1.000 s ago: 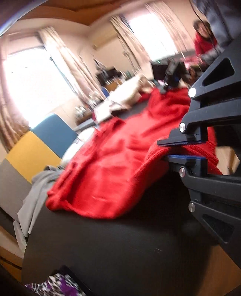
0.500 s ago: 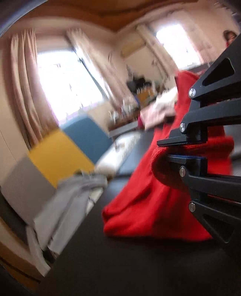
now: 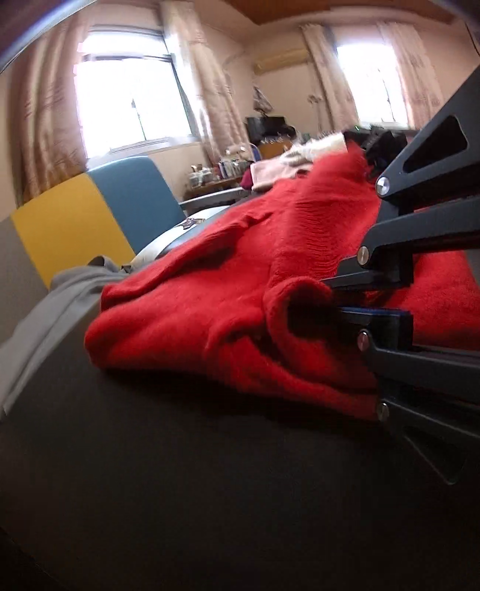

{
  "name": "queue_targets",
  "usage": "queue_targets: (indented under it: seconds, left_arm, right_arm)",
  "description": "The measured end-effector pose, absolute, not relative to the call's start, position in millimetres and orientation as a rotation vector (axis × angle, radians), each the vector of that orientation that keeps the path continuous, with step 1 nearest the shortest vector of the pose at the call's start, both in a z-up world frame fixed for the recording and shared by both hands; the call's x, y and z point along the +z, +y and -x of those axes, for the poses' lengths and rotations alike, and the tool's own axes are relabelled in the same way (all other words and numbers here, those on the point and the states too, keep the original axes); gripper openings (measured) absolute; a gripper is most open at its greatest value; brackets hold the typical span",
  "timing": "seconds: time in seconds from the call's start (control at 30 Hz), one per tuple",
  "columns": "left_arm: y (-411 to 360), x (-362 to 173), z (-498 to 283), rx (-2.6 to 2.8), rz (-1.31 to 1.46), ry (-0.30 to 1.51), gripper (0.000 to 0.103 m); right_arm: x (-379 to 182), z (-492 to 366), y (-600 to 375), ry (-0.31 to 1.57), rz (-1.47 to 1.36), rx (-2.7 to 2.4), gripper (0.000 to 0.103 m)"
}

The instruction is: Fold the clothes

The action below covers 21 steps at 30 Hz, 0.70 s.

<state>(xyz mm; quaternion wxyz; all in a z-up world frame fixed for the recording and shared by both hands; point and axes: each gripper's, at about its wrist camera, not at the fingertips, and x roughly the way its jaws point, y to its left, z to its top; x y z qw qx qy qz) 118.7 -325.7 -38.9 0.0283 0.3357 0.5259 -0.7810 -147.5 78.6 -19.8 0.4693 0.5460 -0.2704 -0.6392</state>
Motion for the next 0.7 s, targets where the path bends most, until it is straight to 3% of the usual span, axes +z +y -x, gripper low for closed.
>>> queue_targets:
  seconds: [0.07, 0.13, 0.2, 0.33, 0.6, 0.7]
  left_arm:
    - [-324.1, -31.7, -124.8, -2.415, -1.007, 1.645, 0.009]
    - [-325.0, -24.6, -122.9, -2.419, -0.989, 1.679, 0.013]
    - [-325.2, -17.3, -120.7, -2.424, -0.975, 1.703, 0.019]
    - [-317.8, -8.3, -106.7, -2.435, -1.109, 1.565, 0.02]
    - [-315.7, -2.3, -84.5, -2.472, -1.2, 1.556, 0.022]
    - [-329.9, 6.5, -85.3, -2.509, -1.074, 1.686, 0.022]
  right_arm:
    - [-19.4, 144.3, 86.7, -0.746, -1.324, -1.506, 0.017]
    - [-11.1, 139.9, 91.6, -0.776, -1.292, -1.484, 0.033]
    - [-1.3, 135.1, 90.3, -0.79, -1.264, -1.449, 0.04]
    - [10.8, 121.0, 72.8, -0.72, -1.26, -1.393, 0.06]
    - [14.9, 114.3, 38.1, -0.587, -1.295, -1.354, 0.06]
    - [32.9, 128.5, 31.1, -0.614, -1.208, -1.389, 0.061]
